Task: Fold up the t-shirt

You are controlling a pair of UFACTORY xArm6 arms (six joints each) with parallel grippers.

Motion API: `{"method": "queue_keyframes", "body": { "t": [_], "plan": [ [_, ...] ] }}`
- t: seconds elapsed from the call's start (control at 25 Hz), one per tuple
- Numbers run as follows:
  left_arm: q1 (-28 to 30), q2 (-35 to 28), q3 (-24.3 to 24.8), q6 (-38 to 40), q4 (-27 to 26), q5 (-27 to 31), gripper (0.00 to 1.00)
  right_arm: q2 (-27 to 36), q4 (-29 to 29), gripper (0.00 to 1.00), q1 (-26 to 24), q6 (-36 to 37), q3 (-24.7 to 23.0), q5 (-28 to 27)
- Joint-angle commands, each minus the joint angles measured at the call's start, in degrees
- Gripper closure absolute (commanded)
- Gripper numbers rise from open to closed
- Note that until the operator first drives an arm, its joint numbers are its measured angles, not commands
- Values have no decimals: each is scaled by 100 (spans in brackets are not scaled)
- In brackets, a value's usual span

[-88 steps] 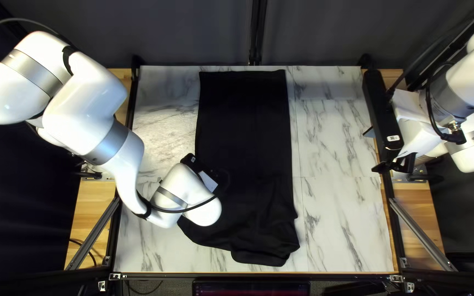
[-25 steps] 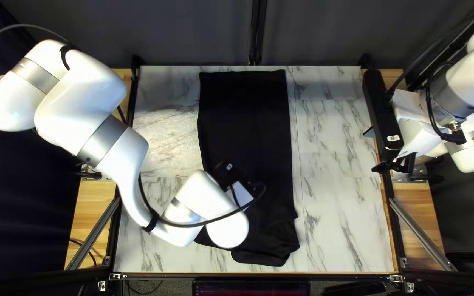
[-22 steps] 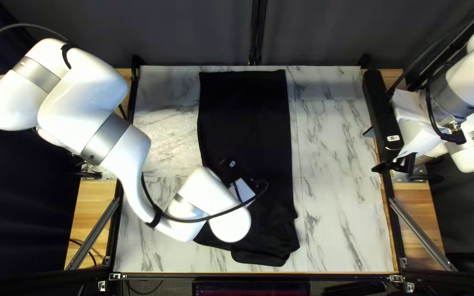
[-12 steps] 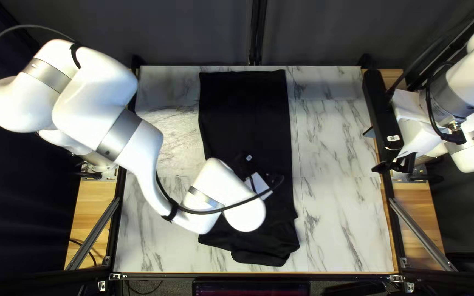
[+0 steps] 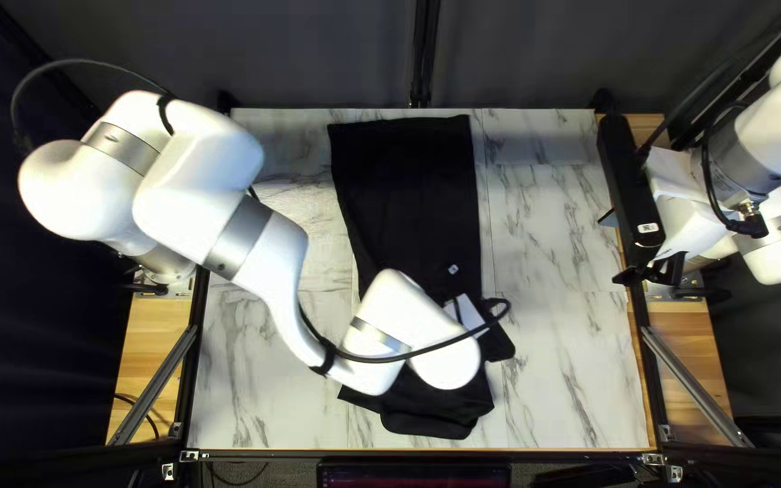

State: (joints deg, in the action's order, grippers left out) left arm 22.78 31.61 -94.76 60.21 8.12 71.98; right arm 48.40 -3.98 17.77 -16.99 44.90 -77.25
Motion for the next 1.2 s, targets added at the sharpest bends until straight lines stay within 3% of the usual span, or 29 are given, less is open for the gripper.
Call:
{"method": "queue_keyframes", "body": {
  "t": [0.04, 0.56, 1.04, 1.2],
  "plan": [
    [-115, 258, -63, -212, -160, -303, 100, 0, 0, 0, 0, 0, 0, 0],
    [-76, 289, 254, -368, -453, -918, 100, 0, 0, 0, 0, 0, 0, 0],
    [58, 189, 41, -392, -339, -626, 100, 0, 0, 0, 0, 0, 0, 0],
    [181, 370, -310, -367, -282, -463, 100, 0, 0, 0, 0, 0, 0, 0]
  ]
}}
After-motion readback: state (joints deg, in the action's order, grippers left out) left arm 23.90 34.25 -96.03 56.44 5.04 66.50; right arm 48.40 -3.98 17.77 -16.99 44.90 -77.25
